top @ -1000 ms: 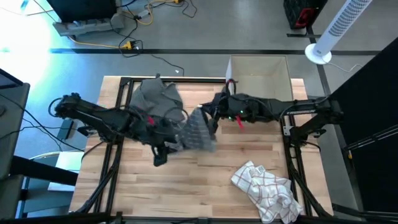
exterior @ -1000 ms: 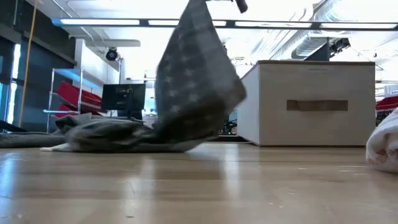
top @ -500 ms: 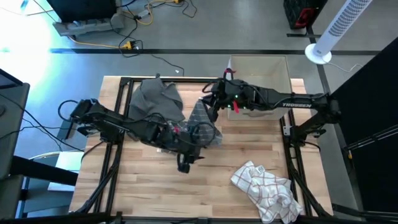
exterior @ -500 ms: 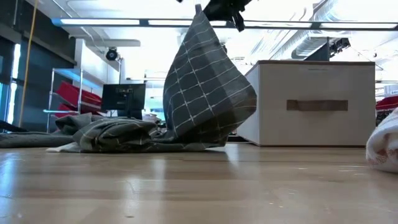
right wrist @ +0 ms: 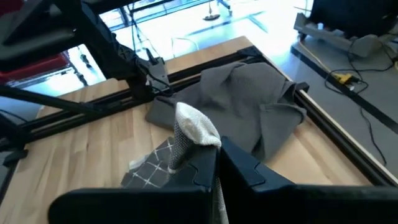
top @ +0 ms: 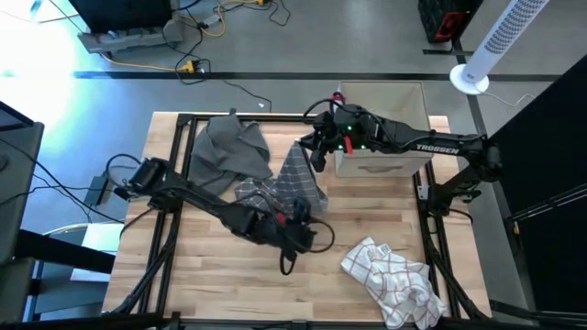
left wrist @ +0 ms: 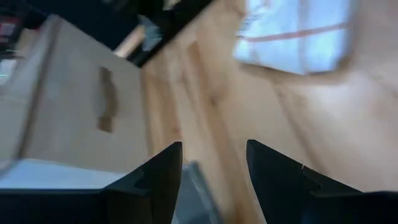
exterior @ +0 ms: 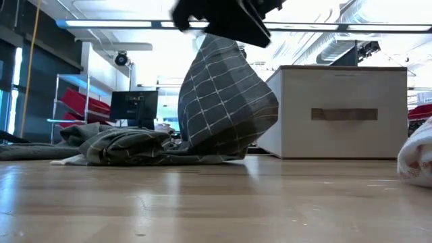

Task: Fold towel
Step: Fold the gray checkered towel

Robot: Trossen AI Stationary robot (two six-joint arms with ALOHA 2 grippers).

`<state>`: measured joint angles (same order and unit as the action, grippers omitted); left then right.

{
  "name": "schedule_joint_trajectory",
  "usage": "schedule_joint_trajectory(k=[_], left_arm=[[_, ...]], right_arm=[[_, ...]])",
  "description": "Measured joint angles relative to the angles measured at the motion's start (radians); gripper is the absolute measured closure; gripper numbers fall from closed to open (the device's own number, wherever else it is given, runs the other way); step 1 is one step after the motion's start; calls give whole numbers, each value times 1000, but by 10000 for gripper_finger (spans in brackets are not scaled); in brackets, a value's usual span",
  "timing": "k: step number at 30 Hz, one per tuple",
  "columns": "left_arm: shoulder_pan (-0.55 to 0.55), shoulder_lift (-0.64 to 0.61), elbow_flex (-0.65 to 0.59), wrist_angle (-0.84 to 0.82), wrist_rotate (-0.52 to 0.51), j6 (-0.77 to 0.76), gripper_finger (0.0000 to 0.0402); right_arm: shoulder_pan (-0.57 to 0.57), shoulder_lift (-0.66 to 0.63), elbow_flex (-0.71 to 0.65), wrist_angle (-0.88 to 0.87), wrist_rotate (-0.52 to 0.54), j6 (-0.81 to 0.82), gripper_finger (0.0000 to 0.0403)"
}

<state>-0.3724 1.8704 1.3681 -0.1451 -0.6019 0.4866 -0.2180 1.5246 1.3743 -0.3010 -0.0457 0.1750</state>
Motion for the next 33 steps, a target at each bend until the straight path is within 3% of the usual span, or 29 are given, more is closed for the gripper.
schedule_joint_trajectory(k=[3, 8, 16, 21, 26, 30, 33], left_arm=[[5, 36, 0, 92, -36, 26, 230], [44, 94, 0, 165, 66, 76, 230], [97, 133, 0, 125, 85, 179, 230], [139, 133, 0, 76, 110, 179, 230], [166, 140, 0, -2, 203, 90, 230], [173, 139, 0, -49, 190, 71, 232], [182, 139, 0, -104, 124, 6, 253]], right_arm=[[0, 0, 0, -17, -4, 0, 403], [0, 0, 0, -34, -18, 0, 403], [0, 0, 0, -40, -27, 0, 403], [0, 0, 0, -39, -31, 0, 403], [0, 0, 0, -39, -31, 0, 403], [1, 0, 0, -39, -31, 0, 403], [0, 0, 0, -39, -30, 0, 403]])
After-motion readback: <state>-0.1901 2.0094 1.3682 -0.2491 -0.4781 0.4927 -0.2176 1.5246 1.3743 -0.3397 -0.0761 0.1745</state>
